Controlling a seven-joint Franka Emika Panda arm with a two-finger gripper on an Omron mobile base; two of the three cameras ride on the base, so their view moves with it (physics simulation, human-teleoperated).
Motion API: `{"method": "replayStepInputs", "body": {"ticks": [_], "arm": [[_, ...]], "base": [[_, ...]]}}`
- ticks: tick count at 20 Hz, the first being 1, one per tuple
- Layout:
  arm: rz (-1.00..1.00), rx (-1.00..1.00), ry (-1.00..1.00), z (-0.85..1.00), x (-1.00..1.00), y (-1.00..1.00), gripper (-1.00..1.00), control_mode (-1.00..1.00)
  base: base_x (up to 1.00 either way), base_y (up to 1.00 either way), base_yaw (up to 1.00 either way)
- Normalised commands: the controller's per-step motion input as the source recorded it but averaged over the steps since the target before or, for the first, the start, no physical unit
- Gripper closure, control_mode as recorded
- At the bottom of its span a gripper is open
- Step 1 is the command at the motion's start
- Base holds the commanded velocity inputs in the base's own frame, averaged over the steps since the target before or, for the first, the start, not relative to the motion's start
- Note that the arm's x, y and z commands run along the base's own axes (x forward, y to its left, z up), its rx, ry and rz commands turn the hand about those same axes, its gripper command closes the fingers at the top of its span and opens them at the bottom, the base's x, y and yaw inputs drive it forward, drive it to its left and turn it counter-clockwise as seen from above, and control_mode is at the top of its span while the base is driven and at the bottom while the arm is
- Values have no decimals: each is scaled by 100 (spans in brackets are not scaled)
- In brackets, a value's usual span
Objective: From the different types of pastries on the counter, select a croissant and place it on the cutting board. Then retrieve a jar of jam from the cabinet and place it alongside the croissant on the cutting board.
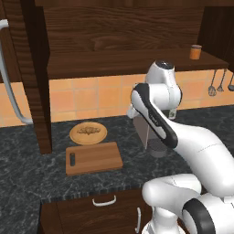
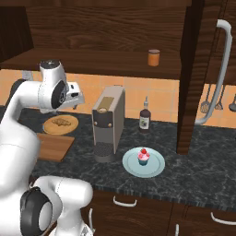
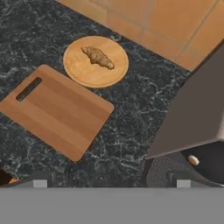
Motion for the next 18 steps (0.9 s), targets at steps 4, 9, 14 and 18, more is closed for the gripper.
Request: {"method": "replayStepInputs", "body": {"ticks": [4, 9, 14, 18], "arm": [[3, 2, -30, -13, 0, 37, -100, -100], [10, 4, -7, -15, 8, 21, -100, -100], [14, 0, 0, -16, 38, 28, -100, -100], [3, 0, 9, 0, 58, 44, -100, -100]], "base": [[0, 0, 0], [0, 0, 0], [0, 0, 0], [0, 0, 0]]}}
